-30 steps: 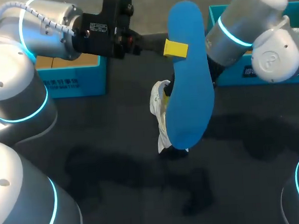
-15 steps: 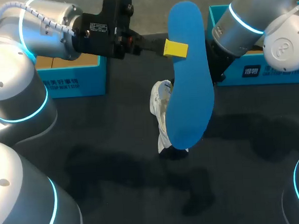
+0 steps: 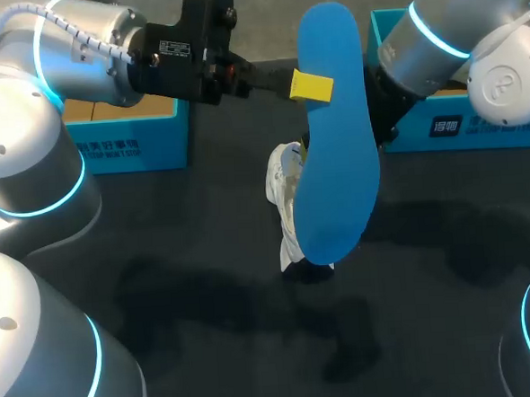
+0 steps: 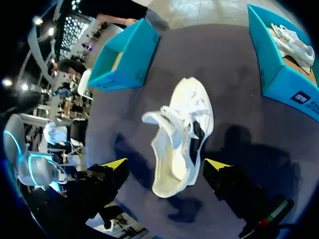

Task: Take the shoe out of the shoebox, open the shoe tongue, remove and reinsert the insole, then place the shoe into the shoebox

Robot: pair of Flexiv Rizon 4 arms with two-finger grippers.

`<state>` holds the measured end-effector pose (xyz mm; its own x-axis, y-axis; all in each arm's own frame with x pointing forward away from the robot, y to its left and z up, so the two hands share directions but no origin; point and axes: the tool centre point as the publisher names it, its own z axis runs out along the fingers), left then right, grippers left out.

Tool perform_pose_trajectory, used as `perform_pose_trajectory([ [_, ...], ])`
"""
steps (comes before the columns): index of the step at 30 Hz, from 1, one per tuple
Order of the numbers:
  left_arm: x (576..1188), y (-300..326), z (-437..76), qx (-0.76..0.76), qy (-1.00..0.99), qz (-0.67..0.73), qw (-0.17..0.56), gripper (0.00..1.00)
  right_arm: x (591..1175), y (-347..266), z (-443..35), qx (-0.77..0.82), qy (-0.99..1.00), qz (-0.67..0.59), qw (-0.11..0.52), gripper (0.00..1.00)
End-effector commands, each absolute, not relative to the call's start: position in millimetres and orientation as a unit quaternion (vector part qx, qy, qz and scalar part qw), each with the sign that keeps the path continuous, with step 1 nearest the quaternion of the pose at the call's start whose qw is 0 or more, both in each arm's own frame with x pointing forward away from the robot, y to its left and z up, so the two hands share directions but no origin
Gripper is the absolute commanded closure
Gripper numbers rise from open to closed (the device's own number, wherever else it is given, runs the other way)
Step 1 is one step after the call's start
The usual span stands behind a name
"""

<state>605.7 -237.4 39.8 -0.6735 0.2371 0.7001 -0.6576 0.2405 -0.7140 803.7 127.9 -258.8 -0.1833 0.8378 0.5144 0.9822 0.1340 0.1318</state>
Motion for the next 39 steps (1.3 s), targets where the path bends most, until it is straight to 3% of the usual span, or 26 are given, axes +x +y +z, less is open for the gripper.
perform_pose_trajectory([
  [1,605.4,-237.4,39.3,0.152,-0.693,0.597,0.374,1.0,795.4,106.3,-253.1,-0.615,-0.716,-0.276,0.182,0.0],
  [19,605.4,-237.4,39.3,0.152,-0.693,0.597,0.374,1.0,800.0,81.1,-183.0,-0.577,-0.615,-0.42,0.335,0.0],
  [39,605.4,-237.4,39.3,0.152,-0.693,0.597,0.374,1.0,805.4,58.8,-138.7,-0.557,-0.56,-0.5,0.355,0.0],
])
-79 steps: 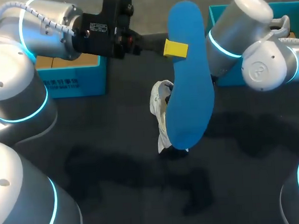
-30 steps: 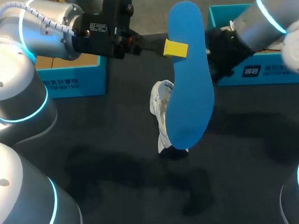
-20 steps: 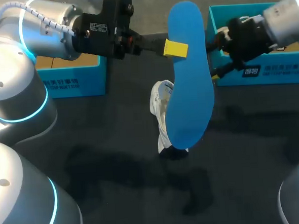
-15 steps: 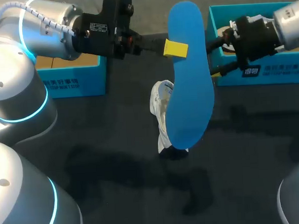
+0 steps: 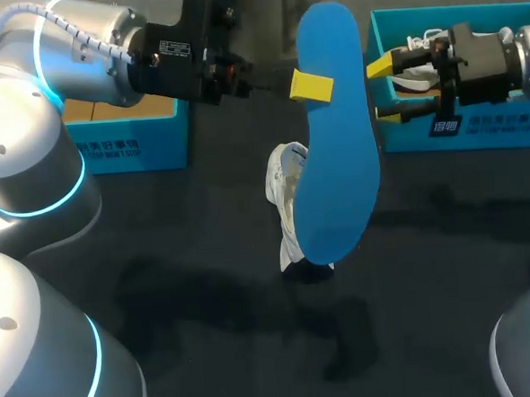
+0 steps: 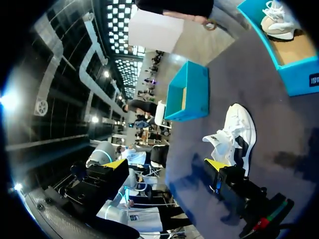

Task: Take the shoe out of the shoebox, open the shoe tongue, remove and reinsert the insole, then place the shoe into the shoebox

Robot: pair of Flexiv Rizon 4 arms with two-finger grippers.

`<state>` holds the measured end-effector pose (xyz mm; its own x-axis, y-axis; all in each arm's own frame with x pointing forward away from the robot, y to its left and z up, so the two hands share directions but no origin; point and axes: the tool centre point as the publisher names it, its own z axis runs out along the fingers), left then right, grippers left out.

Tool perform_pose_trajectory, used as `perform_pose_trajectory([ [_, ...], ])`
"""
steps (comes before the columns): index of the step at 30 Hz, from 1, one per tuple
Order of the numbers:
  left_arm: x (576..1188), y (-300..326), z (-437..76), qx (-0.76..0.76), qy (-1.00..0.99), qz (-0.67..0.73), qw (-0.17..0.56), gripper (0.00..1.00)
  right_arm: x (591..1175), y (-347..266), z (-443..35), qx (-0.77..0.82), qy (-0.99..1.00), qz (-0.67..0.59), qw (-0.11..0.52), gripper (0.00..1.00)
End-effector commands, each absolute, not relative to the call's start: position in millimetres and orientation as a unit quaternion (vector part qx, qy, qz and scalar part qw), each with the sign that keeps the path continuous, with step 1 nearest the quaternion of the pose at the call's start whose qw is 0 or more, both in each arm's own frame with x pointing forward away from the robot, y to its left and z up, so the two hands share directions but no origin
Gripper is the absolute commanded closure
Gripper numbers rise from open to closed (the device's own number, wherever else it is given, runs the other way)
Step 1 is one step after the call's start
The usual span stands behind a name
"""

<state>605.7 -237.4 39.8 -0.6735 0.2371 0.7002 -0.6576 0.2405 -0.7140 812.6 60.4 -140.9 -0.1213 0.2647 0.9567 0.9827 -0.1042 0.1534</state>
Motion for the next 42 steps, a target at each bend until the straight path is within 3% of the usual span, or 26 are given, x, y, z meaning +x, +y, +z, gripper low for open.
perform_pose_trajectory([
  [1,605.4,-237.4,39.3,0.152,-0.693,0.597,0.374,1.0,805.4,58.2,-137.4,-0.555,-0.56,-0.503,0.355,0.0],
  [15,605.4,-237.4,39.3,0.152,-0.693,0.597,0.374,1.0,805.4,58.2,-137.4,-0.555,-0.56,-0.503,0.355,0.0],
  [24,630.7,-230.2,12.9,0.038,-0.737,0.618,0.271,1.0,805.4,58.2,-137.4,-0.555,-0.56,-0.503,0.355,0.0],
  [35,658.7,-230.0,-8.2,-0.189,-0.784,0.587,0.072,1.0,805.4,58.2,-137.4,-0.555,-0.56,-0.503,0.355,0.0],
  [42,665.6,-234.0,-17.4,-0.259,-0.762,0.593,-0.011,1.0,805.4,58.2,-137.4,-0.555,-0.56,-0.503,0.355,0.0],
])
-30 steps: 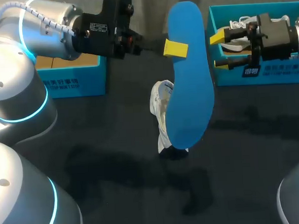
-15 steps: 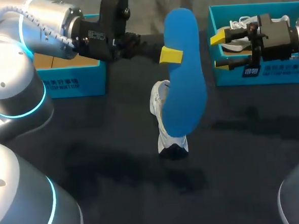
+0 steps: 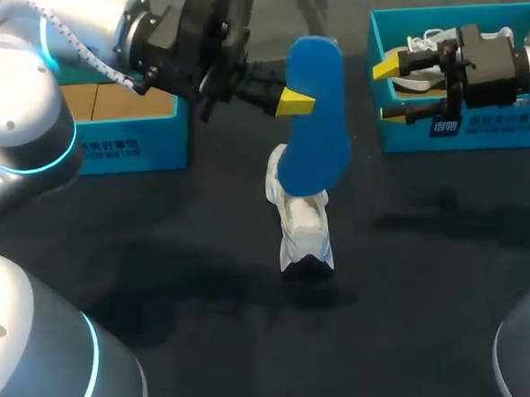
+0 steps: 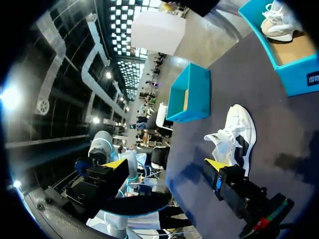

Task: Take the shoe out of the shoebox, open the shoe tongue, remove and reinsert the insole, then place the shoe into the shoebox

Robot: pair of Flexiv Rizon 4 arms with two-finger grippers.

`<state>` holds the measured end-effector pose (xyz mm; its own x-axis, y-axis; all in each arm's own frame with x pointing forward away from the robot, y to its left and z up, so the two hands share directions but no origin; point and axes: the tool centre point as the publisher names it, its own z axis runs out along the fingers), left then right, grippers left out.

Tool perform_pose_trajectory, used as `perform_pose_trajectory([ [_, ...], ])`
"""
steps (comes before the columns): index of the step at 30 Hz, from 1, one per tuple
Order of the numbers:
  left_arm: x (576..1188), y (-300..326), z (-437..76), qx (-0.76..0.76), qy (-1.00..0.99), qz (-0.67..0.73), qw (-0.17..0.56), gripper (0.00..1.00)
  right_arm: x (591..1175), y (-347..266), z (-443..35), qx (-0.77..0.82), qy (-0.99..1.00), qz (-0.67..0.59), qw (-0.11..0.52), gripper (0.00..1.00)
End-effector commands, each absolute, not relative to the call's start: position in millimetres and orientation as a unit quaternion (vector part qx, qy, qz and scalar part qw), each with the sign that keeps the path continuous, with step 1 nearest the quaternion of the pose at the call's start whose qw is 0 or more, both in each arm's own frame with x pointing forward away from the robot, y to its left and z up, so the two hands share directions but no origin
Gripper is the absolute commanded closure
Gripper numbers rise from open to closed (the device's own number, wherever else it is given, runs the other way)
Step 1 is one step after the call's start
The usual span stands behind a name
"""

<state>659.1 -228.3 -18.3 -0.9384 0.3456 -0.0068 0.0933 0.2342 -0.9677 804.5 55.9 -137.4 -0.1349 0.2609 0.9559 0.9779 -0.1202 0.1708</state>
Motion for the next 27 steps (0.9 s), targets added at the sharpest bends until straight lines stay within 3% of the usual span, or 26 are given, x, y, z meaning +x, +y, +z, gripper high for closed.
perform_pose_trajectory([
  [1,666.2,-234.4,-18.1,-0.268,-0.756,0.597,-0.02,1.0,805.4,58.2,-137.4,-0.555,-0.56,-0.503,0.355,0.0],
  [21,669.6,-237.1,-20.7,-0.266,-0.747,0.608,-0.041,1.0,805.4,58.2,-137.4,-0.555,-0.56,-0.503,0.355,0.0],
  [22,674.0,-236.9,-28.1,-0.311,-0.742,0.586,-0.101,1.0,805.4,58.2,-137.4,-0.555,-0.56,-0.503,0.355,0.0],
  [27,693.7,-235.1,-45.7,-0.364,-0.706,0.554,-0.246,1.0,805.4,58.2,-137.4,-0.555,-0.56,-0.503,0.355,0.0],
])
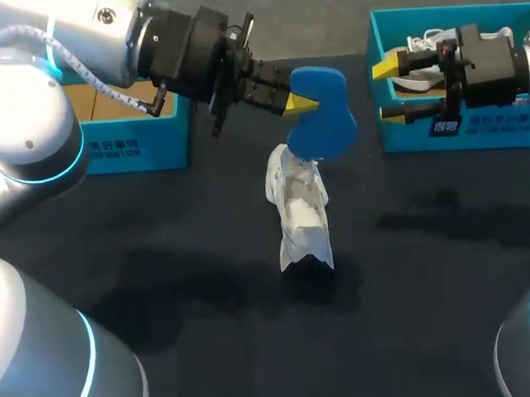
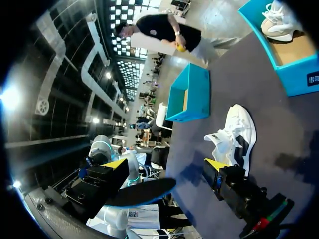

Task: Take the shoe out of the shoebox, open the shoe tongue, remove and reinsert the insole, then place the shoe into the shoebox

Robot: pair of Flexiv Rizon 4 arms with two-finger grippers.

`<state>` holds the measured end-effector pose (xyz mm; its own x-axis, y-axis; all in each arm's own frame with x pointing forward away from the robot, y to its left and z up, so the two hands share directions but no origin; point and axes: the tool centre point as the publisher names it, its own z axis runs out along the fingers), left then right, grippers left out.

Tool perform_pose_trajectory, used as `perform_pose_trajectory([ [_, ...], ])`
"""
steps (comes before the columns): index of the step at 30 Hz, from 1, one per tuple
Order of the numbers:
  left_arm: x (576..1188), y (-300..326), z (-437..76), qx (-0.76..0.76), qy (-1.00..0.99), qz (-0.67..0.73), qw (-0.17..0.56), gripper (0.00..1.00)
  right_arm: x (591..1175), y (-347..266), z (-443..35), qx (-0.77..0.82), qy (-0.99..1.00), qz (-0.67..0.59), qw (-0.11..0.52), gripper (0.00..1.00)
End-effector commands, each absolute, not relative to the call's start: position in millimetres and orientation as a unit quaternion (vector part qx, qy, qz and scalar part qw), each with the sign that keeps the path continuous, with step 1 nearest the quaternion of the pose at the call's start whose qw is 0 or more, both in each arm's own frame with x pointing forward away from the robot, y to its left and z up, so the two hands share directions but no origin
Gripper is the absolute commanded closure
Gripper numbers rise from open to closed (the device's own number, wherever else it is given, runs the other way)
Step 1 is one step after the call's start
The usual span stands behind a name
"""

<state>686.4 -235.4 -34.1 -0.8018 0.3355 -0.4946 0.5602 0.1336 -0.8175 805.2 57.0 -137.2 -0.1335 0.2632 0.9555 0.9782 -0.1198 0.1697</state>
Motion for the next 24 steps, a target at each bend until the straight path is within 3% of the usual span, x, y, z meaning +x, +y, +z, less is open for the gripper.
perform_pose_trajectory([
  [1,696.0,-234.4,-48.0,0.372,0.7,-0.552,0.26,1.0,805.4,58.2,-137.4,-0.555,-0.56,-0.503,0.355,0.0],
  [13,719.6,-226.1,-68.8,0.505,0.594,-0.466,0.418,1.0,805.4,58.2,-137.4,-0.555,-0.56,-0.503,0.355,0.0],
  [24,731.3,-229.6,-87.4,0.608,0.484,-0.39,0.493,1.0,805.4,58.2,-137.4,-0.555,-0.56,-0.503,0.355,0.0],
])
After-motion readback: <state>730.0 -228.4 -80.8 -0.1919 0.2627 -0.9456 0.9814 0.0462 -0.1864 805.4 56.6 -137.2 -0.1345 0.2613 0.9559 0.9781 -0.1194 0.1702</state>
